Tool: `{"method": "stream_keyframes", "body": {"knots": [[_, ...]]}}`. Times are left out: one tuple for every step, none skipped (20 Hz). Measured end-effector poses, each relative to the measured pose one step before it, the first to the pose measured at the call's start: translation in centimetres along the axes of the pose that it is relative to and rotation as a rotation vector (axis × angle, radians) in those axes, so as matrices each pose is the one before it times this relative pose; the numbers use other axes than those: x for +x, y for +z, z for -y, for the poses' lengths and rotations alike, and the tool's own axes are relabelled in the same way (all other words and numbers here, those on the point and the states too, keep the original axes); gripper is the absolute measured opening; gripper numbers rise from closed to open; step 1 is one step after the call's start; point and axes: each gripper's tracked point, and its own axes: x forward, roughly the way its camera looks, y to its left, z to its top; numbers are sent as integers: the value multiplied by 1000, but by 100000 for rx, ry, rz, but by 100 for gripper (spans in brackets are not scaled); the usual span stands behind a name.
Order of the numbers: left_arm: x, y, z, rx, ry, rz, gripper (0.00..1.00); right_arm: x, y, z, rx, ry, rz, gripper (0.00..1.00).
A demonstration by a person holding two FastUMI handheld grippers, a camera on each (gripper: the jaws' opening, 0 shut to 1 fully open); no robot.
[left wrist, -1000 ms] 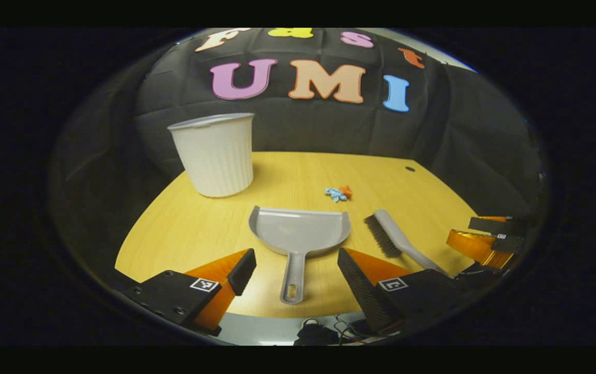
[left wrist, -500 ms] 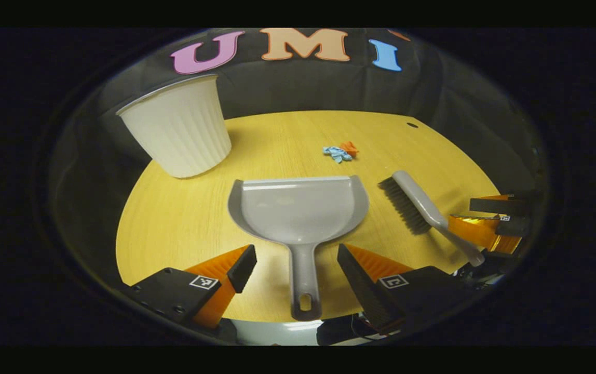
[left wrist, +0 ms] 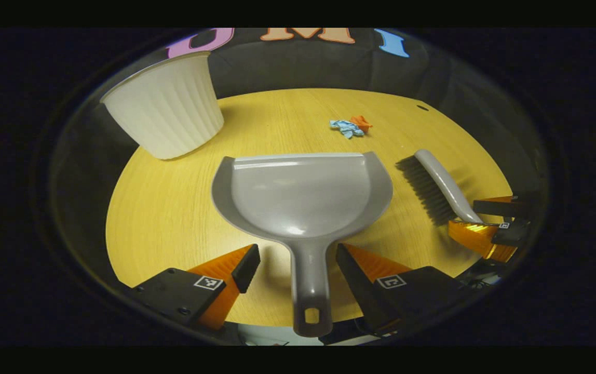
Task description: Pick up the small broom and dustpan from the desktop, sweep the trash into the dustpan with the broom, and then empty the trash into the garbage bin.
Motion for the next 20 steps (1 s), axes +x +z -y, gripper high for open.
{"method": "stream_keyframes", "body": {"knots": [[330, -23, -47, 918, 226, -578, 90, 256, 9, -39, -73, 64, -677, 93], [170, 89, -53, 952, 221, -719, 85, 439, -165, -71, -249, -149, -891, 91], [305, 8, 26, 1013, 300, -755, 84, 323, -7, -64, -113, -83, -926, 87], [239, 124, 37, 849, 151, -797, 82, 340, 49, -147, 341, 286, -1036, 86], [226, 140, -3, 695, 83, -687, 81, 257, 74, -77, 38, 246, -1122, 82], [233, -18, -73, 630, 238, -1461, 75, 311, -87, -124, -121, 574, -1142, 80], [173, -167, 1, 762, -44, -1007, 70, 219, -119, -132, 74, 438, -1276, 77], [192, -171, -35, 353, -192, -1540, 61, 70, 42, -45, 172, 45, 117, 72], [74, -339, 152, 71, -987, -1338, 58, 251, 67, -28, -203, -8, -164, 62], [-27, 25, 74, -226, -391, -576, 53, 130, -322, -129, -310, 70, -1120, 59], [159, 5, 78, 294, -731, -826, 51, 101, -487, -21, -674, -104, -2334, 54], [-147, -63, 130, -363, -784, -1066, 49, 302, 349, 161, -646, -444, 1671, 49], [73, 98, 34, -396, -278, -403, 49, -203, 96, -58, 1207, 98, -859, 46], [2, -58, -23, 330, -6, -1052, 45, -57, -12, -120, 1030, 502, -52, 36], [99, 237, -60, 456, 11, 629, 41, 55, -5, -96, 32, 928, -600, 31], [7, 5, 44, -79, -685, -580, 35, -204, -2, -129, 159, 532, -831, 28], [-17, 12, 77, 579, -730, 249, 33, -145, -86, -118, -82, 838, -703, 24], [-96, -122, -29, 976, -629, -663, 31, -67, 43, 111, -71, 511, -251, 20], [-101, -86, -111, 1273, -373, 78, 30, 28, 9, 29, -204, 324, 13, 23], [-7, 130, 26, 822, -335, 186, 29, 73, 27, -7, -193, 318, -177, 21]]}}
